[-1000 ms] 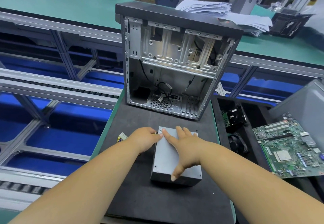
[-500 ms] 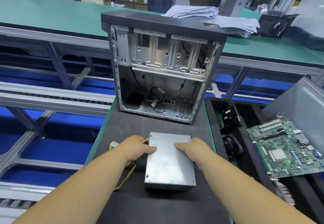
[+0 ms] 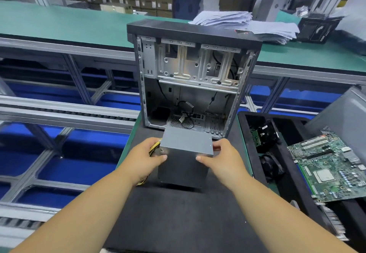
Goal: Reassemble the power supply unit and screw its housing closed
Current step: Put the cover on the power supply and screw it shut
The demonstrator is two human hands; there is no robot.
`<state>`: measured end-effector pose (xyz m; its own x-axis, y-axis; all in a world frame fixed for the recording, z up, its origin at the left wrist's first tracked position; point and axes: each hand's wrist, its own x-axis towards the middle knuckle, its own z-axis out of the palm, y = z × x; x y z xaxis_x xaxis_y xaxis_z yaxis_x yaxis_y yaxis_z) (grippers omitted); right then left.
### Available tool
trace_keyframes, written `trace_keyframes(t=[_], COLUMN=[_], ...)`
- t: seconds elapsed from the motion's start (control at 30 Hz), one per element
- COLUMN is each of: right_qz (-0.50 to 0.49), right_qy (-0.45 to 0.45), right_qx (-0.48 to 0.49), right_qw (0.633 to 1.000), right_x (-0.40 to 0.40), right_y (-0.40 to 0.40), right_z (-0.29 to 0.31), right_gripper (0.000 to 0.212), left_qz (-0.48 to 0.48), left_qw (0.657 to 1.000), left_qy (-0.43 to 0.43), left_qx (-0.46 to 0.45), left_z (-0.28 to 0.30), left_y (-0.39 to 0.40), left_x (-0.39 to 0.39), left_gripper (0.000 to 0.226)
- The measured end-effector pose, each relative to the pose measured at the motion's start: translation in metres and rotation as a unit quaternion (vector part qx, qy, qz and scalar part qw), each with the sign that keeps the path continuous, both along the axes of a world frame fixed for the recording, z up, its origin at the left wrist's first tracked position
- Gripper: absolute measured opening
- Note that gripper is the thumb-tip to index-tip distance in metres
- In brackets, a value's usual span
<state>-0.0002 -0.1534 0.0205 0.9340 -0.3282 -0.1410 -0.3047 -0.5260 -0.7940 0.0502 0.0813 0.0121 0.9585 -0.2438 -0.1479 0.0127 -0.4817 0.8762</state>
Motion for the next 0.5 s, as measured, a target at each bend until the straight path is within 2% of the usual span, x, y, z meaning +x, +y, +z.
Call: trace_keyframes(t=[0.23, 0.43, 0.5], right_qz=[0.039, 0.054, 0.071], right_qy=[0.03, 0.053, 0.075], right_qx=[-0.027, -0.026, -0.012], right_qw=[0.998, 0.997, 0.995], right_x=[-0.011, -0.013, -0.013], right_y=[0.003, 0.001, 0.0], right_z=[-0.005, -0.007, -0.007], right_gripper=[0.05, 0.056, 0.06], left_qz=[-0.02, -0.002, 0.015], left_qw=[0.997, 0.997, 0.998], left_qy=[0.047, 0.059, 0.057], left_qx=[-0.06, -0.048, -0.026], left_z=[-0.006, -0.002, 0.001], left_y=[0.018, 0.021, 0.021], left_x=[-0.018, -0.013, -0.008], left_gripper=[0.025, 0.011, 0.017])
